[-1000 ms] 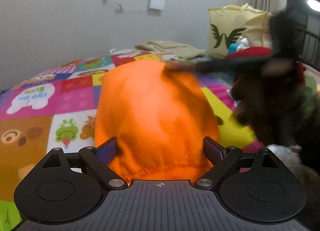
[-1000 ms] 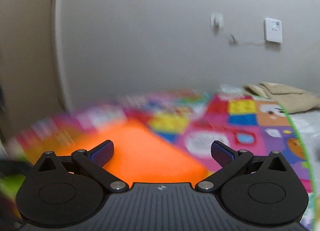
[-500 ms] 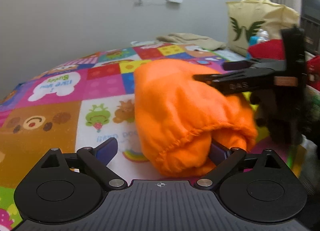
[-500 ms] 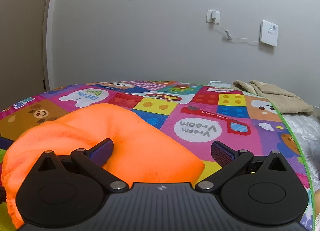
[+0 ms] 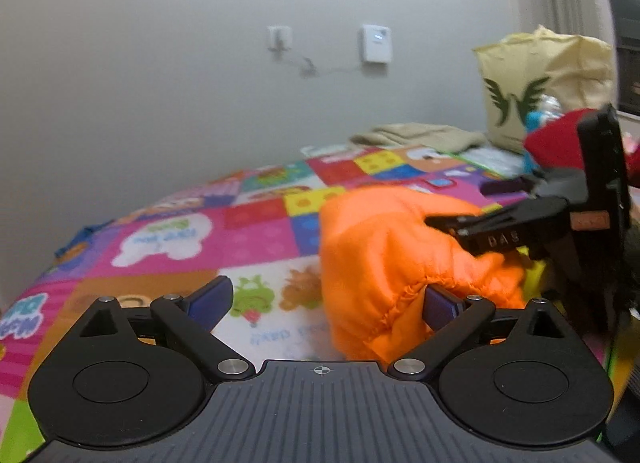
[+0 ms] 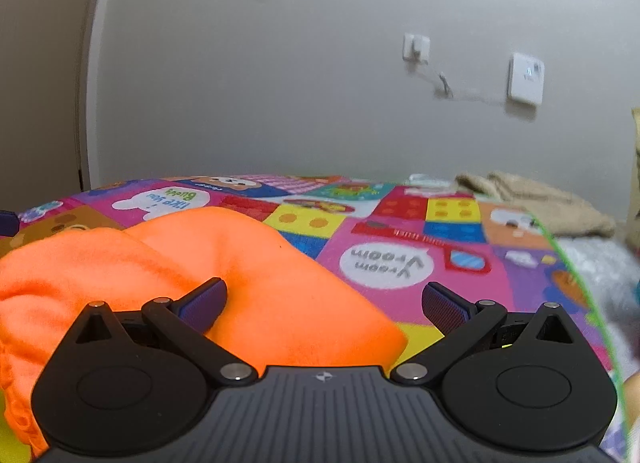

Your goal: Fold clothes

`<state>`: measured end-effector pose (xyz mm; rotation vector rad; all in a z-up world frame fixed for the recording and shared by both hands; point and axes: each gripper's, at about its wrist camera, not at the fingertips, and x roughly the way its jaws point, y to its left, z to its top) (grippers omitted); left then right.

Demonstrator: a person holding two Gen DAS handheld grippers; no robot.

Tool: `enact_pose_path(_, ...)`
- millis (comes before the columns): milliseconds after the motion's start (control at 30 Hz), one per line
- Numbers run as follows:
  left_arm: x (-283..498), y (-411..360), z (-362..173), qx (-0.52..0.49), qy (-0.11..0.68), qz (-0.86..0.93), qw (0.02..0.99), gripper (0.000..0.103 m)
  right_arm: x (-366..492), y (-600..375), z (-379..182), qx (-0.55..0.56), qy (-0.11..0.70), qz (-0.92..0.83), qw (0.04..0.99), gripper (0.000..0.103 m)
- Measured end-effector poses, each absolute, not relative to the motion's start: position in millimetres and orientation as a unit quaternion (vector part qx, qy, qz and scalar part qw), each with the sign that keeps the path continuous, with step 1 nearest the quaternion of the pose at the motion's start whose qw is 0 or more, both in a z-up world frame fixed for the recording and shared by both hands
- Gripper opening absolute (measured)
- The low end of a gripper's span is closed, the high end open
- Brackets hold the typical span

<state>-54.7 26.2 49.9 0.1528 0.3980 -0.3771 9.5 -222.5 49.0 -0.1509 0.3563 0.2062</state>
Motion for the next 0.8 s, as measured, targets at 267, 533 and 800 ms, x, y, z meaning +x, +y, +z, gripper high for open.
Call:
enact_pose_path(267,-41,33,45,0.085,0.213,-0.184,0.956,0.100,-74,-219,71,-0.093,0.118,0.200,0.968,0.103)
enact_pose_path(533,-38,28,49,0.097,0.209,-0.179,0.957,0.100,-99,-179,50,-0.154,0.093,0.205,0.962,0.103)
enact_pose_path(800,-39,30,49,0.098,0.205,-0.180,0.957,0.100,-98,-153,33,-0.255,0.028,0.071,0.964,0.103)
